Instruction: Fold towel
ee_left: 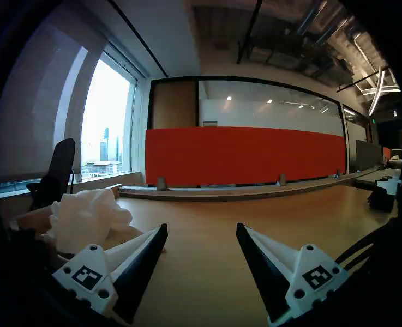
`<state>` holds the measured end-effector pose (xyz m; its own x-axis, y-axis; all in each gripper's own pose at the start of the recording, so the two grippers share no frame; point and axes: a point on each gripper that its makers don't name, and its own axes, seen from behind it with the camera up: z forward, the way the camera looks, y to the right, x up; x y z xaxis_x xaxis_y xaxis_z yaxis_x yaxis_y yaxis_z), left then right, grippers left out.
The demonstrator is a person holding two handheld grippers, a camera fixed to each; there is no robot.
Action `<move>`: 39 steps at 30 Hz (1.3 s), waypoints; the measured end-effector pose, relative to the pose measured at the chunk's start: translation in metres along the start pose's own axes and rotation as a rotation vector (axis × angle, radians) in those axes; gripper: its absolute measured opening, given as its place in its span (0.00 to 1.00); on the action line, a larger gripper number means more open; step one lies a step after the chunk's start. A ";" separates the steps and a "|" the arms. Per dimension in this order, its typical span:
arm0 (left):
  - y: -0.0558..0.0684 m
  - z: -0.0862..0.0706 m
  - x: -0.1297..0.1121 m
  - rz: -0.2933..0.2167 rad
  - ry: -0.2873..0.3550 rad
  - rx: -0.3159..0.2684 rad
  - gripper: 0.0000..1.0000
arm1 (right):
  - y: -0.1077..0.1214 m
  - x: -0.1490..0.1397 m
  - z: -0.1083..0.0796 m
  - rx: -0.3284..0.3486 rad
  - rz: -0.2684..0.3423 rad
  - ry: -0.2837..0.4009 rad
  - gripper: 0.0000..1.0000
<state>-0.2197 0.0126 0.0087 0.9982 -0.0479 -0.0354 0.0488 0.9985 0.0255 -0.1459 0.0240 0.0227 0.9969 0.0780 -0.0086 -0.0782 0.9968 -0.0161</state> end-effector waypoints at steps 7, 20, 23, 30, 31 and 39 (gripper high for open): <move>0.000 0.000 0.000 0.000 0.000 0.000 0.93 | -0.004 -0.002 -0.003 0.007 -0.023 0.005 0.99; 0.000 0.000 0.000 0.000 0.000 0.000 0.93 | -0.007 0.003 -0.005 0.010 -0.044 0.020 0.99; 0.000 0.000 0.000 0.000 0.000 0.000 0.93 | -0.009 0.003 -0.006 0.013 -0.052 0.024 0.99; -0.001 -0.001 0.000 0.000 0.000 0.000 0.93 | -0.010 0.003 -0.007 0.014 -0.054 0.025 0.99; -0.001 -0.001 0.000 0.000 0.000 0.000 0.93 | -0.010 0.003 -0.007 0.014 -0.054 0.024 0.99; -0.001 -0.001 0.000 0.000 0.000 0.000 0.93 | -0.010 0.003 -0.006 0.010 -0.054 0.024 1.00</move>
<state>-0.2196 0.0120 0.0078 0.9982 -0.0478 -0.0353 0.0487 0.9985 0.0256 -0.1424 0.0146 0.0164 0.9992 0.0234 -0.0322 -0.0237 0.9997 -0.0075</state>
